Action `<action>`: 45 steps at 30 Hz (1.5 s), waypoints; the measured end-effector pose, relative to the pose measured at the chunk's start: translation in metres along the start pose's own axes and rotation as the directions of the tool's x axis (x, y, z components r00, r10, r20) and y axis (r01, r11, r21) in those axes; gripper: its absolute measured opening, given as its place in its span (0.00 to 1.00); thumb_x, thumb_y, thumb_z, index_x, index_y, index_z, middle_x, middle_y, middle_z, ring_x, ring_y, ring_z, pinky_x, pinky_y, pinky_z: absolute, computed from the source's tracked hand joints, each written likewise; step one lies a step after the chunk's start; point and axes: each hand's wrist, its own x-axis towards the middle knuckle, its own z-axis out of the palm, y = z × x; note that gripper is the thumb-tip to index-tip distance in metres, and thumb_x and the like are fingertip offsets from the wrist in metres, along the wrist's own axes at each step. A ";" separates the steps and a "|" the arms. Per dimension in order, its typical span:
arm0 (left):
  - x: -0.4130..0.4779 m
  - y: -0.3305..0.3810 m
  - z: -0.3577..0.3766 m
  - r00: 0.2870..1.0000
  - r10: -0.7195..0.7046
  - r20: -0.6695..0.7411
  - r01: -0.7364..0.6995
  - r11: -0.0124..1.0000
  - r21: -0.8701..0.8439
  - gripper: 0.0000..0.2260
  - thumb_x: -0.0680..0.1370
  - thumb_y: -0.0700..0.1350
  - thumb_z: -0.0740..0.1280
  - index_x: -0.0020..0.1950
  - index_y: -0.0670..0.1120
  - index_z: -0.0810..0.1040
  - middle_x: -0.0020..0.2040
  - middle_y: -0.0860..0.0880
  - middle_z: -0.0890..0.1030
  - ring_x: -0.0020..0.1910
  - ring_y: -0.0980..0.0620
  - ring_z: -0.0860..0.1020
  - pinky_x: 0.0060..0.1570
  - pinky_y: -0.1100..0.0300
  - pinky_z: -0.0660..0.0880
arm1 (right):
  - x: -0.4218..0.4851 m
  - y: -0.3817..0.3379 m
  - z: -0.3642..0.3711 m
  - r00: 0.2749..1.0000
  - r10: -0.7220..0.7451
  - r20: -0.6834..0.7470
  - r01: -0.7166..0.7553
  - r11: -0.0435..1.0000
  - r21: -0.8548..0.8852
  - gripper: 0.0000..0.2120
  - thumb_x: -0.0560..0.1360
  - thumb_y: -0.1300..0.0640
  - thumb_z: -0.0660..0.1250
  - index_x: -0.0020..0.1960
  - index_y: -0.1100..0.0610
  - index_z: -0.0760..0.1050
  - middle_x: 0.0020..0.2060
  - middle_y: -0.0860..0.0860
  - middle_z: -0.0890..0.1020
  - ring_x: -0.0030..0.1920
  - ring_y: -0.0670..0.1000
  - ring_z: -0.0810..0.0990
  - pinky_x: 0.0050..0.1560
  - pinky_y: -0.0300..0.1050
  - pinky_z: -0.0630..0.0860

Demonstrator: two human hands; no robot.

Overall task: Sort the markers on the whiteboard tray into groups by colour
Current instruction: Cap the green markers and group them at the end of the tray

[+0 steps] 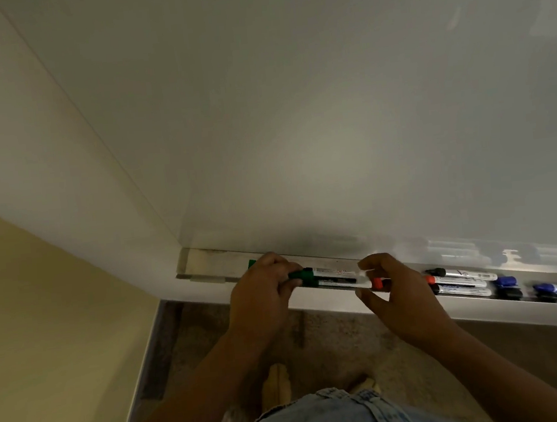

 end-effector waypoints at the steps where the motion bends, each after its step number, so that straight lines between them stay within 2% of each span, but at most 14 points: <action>1: 0.005 -0.003 0.004 1.000 -0.005 -0.015 0.005 1.000 0.002 0.09 0.75 0.47 0.70 0.55 0.51 0.81 0.48 0.55 0.77 0.43 0.57 0.75 0.45 0.60 0.77 | 0.000 0.003 0.001 0.999 0.016 -0.029 -0.016 1.000 0.003 0.19 0.70 0.53 0.73 0.57 0.44 0.71 0.49 0.42 0.78 0.49 0.41 0.78 0.49 0.38 0.75; 4: 0.017 -0.009 0.017 0.997 -0.043 -0.068 0.045 0.998 0.038 0.09 0.75 0.48 0.69 0.55 0.52 0.81 0.47 0.54 0.78 0.44 0.55 0.76 0.41 0.60 0.76 | 0.000 0.011 0.008 0.997 0.054 -0.063 -0.054 0.999 0.003 0.19 0.69 0.53 0.74 0.56 0.45 0.71 0.50 0.45 0.78 0.48 0.43 0.79 0.50 0.40 0.76; 7: 0.024 -0.011 0.029 0.993 -0.096 -0.068 0.102 0.991 0.090 0.09 0.76 0.49 0.68 0.55 0.52 0.81 0.49 0.53 0.79 0.47 0.53 0.76 0.42 0.61 0.73 | -0.001 0.019 0.017 0.997 0.079 0.020 -0.078 0.995 -0.065 0.16 0.70 0.52 0.72 0.56 0.45 0.72 0.53 0.45 0.78 0.51 0.42 0.76 0.52 0.41 0.76; 9: 0.026 -0.010 0.036 0.994 -0.098 -0.056 0.104 0.986 0.130 0.08 0.76 0.48 0.68 0.53 0.52 0.81 0.50 0.53 0.80 0.48 0.53 0.76 0.42 0.61 0.72 | 0.001 0.023 0.023 0.997 0.050 0.061 -0.040 0.987 -0.158 0.16 0.72 0.51 0.71 0.57 0.45 0.73 0.57 0.45 0.77 0.53 0.43 0.75 0.53 0.40 0.73; 12: 0.025 -0.009 0.040 0.994 -0.093 -0.055 0.101 0.979 0.176 0.08 0.74 0.47 0.69 0.53 0.51 0.80 0.51 0.52 0.80 0.48 0.52 0.77 0.43 0.58 0.76 | 0.006 0.024 0.027 0.997 -0.001 0.073 0.020 0.964 -0.266 0.16 0.72 0.51 0.69 0.59 0.46 0.73 0.59 0.46 0.77 0.56 0.46 0.75 0.56 0.44 0.74; 16: 0.017 -0.018 0.032 0.984 -0.134 -0.121 0.156 0.970 0.186 0.10 0.73 0.45 0.71 0.54 0.50 0.78 0.52 0.51 0.79 0.49 0.50 0.78 0.45 0.52 0.79 | 0.012 0.025 0.027 0.996 -0.040 0.080 0.064 0.945 -0.320 0.18 0.73 0.51 0.69 0.62 0.48 0.73 0.59 0.47 0.77 0.58 0.48 0.74 0.59 0.47 0.73; 21: 0.008 -0.034 0.017 0.962 -0.209 -0.174 0.244 0.945 0.217 0.09 0.72 0.51 0.72 0.49 0.50 0.77 0.48 0.52 0.77 0.41 0.53 0.77 0.38 0.60 0.76 | 0.019 0.032 0.028 0.993 -0.062 0.097 0.096 0.911 -0.400 0.18 0.73 0.50 0.68 0.63 0.48 0.73 0.59 0.48 0.79 0.58 0.49 0.75 0.59 0.48 0.72; 26: 0.009 -0.037 0.013 0.962 -0.244 -0.125 0.271 0.920 0.283 0.12 0.74 0.54 0.69 0.52 0.49 0.79 0.49 0.51 0.76 0.41 0.53 0.77 0.35 0.61 0.71 | 0.026 0.033 0.033 0.975 -0.108 0.194 0.199 0.814 -0.546 0.20 0.74 0.48 0.65 0.66 0.46 0.70 0.61 0.47 0.77 0.60 0.50 0.73 0.63 0.50 0.69; 31: 0.016 -0.035 0.016 0.952 -0.279 -0.123 0.303 0.905 0.300 0.09 0.74 0.53 0.69 0.49 0.49 0.80 0.48 0.50 0.77 0.41 0.52 0.77 0.35 0.61 0.69 | 0.035 0.028 0.035 0.974 -0.106 0.202 0.200 0.822 -0.533 0.17 0.75 0.49 0.65 0.63 0.46 0.73 0.56 0.48 0.77 0.56 0.49 0.74 0.59 0.48 0.72; 38: 0.018 -0.032 0.020 0.940 -0.309 -0.146 0.339 0.895 0.290 0.07 0.75 0.51 0.69 0.49 0.49 0.80 0.48 0.50 0.78 0.41 0.51 0.78 0.37 0.59 0.73 | 0.038 0.026 0.032 0.978 -0.109 0.179 0.190 0.825 -0.533 0.11 0.73 0.50 0.68 0.55 0.47 0.77 0.50 0.47 0.77 0.51 0.49 0.74 0.53 0.46 0.72; 42: 0.017 -0.032 0.020 0.951 -0.278 -0.138 0.307 0.910 0.278 0.07 0.76 0.51 0.67 0.49 0.50 0.81 0.46 0.50 0.77 0.40 0.52 0.77 0.35 0.61 0.70 | 0.035 0.028 0.030 0.983 -0.104 0.154 0.169 0.840 -0.516 0.11 0.73 0.50 0.68 0.55 0.47 0.77 0.51 0.46 0.78 0.50 0.47 0.74 0.55 0.46 0.72; 45: 0.017 -0.032 0.017 0.957 -0.266 -0.119 0.288 0.927 0.240 0.09 0.76 0.53 0.68 0.49 0.50 0.80 0.47 0.51 0.76 0.41 0.53 0.76 0.37 0.61 0.72 | 0.033 0.031 0.029 0.984 -0.096 0.151 0.161 0.844 -0.512 0.11 0.74 0.50 0.67 0.55 0.47 0.77 0.51 0.46 0.78 0.50 0.47 0.74 0.54 0.45 0.71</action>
